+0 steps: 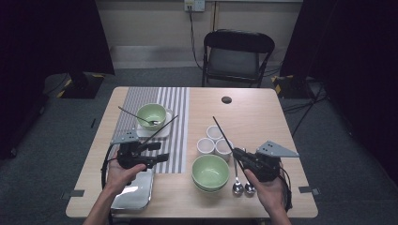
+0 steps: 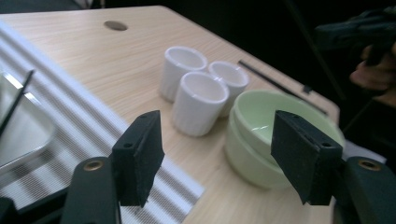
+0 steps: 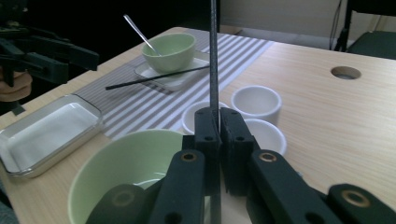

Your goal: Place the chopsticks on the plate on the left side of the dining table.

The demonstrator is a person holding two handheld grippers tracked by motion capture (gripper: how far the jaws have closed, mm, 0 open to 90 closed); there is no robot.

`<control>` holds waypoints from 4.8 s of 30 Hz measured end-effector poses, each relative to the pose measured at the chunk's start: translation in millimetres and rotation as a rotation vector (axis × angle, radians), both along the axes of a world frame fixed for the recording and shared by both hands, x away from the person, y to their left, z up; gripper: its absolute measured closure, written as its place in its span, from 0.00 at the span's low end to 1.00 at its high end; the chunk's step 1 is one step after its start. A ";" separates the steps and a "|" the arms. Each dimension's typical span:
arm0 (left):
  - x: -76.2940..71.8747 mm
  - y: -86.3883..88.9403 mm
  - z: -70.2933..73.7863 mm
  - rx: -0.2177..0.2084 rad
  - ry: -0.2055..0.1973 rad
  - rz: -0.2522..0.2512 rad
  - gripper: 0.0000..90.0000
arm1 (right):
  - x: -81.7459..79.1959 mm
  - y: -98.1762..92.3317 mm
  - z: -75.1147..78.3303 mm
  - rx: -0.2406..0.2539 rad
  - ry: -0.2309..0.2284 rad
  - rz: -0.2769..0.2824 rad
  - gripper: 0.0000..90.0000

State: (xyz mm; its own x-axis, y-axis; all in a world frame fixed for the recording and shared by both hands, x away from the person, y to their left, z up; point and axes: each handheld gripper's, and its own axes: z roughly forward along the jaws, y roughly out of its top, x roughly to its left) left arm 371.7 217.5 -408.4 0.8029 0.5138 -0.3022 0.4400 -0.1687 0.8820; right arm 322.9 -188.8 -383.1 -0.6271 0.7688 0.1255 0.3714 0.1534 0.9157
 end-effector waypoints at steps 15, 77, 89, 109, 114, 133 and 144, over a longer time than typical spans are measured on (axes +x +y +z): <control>2.2 -17.5 18.1 -0.038 -0.027 -0.046 0.41 | 2.2 47.8 14.2 0.019 -0.042 0.133 0.96; 7.4 -82.5 90.3 -0.193 -0.165 -0.202 0.96 | 7.9 75.2 15.7 0.142 -0.033 0.294 0.73; 3.4 -77.3 95.1 -0.212 -0.189 -0.221 0.95 | 10.3 82.8 -2.7 0.067 0.006 0.364 0.96; -8.6 -80.5 65.1 -0.123 -0.172 -0.247 0.94 | 6.3 85.2 2.3 0.096 -0.009 0.378 0.85; -7.6 -72.7 68.2 -0.147 -0.171 -0.233 0.94 | 5.6 88.4 -2.4 0.067 0.002 0.391 0.77; -15.3 -82.0 52.0 -0.140 -0.165 -0.251 0.87 | 5.3 89.4 -1.1 0.071 0.015 0.399 0.96; -15.5 -78.1 45.2 -0.085 -0.176 -0.260 0.94 | 5.4 93.7 -5.1 0.068 0.019 0.417 0.95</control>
State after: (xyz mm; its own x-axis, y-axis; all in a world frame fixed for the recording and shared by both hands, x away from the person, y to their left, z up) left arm 356.2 139.4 -363.1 0.9478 0.2631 -0.1802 0.2313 -0.1781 0.9564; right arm 328.3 -95.1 -388.2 -0.8795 0.4397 0.1818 0.3076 0.2338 0.9223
